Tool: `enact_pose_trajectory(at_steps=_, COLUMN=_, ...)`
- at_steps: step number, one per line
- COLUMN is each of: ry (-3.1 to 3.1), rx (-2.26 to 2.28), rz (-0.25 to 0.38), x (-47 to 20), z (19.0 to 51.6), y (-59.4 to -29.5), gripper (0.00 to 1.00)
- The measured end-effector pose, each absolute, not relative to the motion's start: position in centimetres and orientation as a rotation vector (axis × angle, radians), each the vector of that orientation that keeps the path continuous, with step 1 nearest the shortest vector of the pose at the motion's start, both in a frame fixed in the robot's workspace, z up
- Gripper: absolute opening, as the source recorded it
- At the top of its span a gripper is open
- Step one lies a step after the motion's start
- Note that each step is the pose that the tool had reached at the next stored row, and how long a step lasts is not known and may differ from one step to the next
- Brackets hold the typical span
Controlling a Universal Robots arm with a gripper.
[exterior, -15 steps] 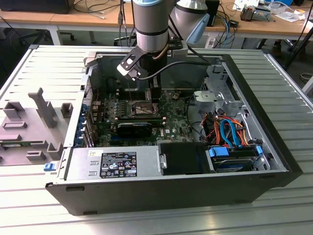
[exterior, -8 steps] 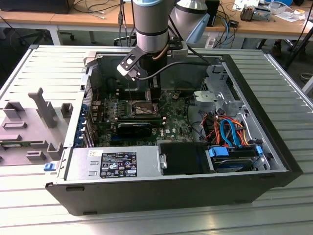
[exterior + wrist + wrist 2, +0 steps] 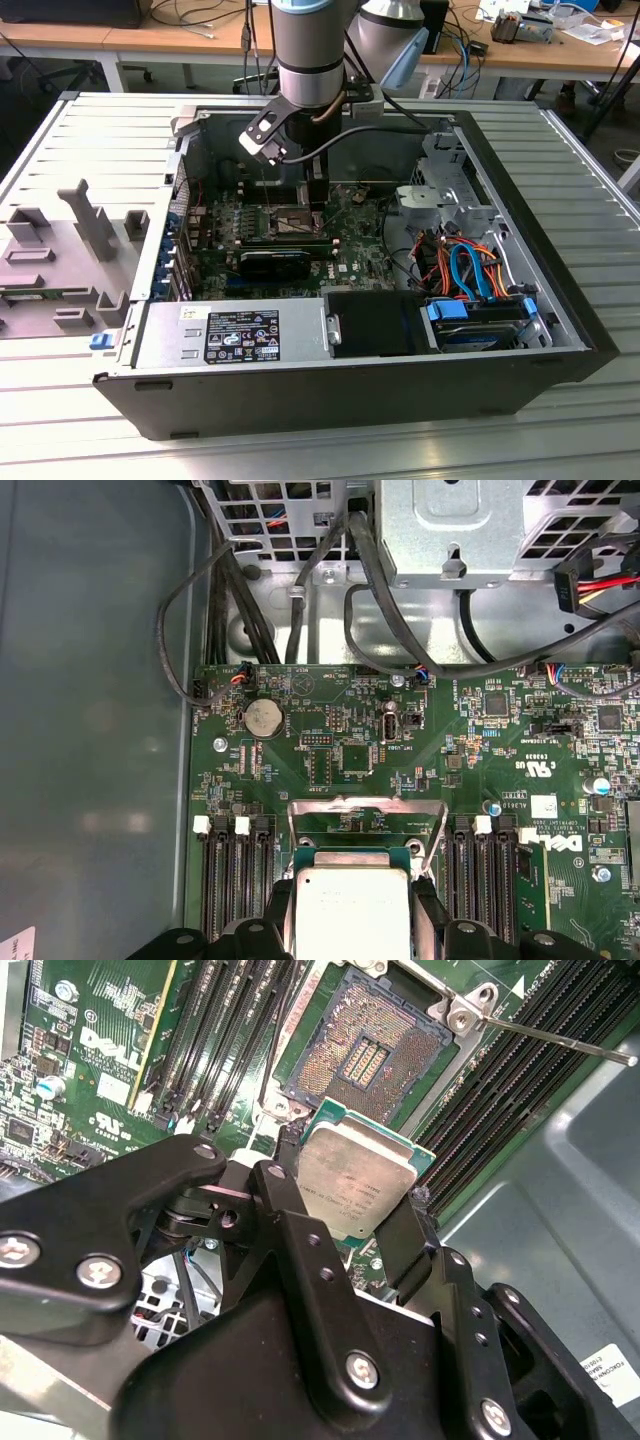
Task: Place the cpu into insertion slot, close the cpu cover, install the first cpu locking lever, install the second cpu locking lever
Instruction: 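Place the cpu into insertion slot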
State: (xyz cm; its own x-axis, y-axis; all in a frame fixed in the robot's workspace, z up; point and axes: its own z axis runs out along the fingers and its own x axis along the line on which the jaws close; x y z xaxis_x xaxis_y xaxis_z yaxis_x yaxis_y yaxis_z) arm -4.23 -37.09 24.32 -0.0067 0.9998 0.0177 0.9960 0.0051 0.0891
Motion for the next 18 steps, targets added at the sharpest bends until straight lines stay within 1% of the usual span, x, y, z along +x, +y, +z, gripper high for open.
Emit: enact_pose_trajectory(at_steps=18, ry=2.153, rx=2.214, rz=0.116, x=-4.23, z=24.11, y=-37.09, gripper=0.55)
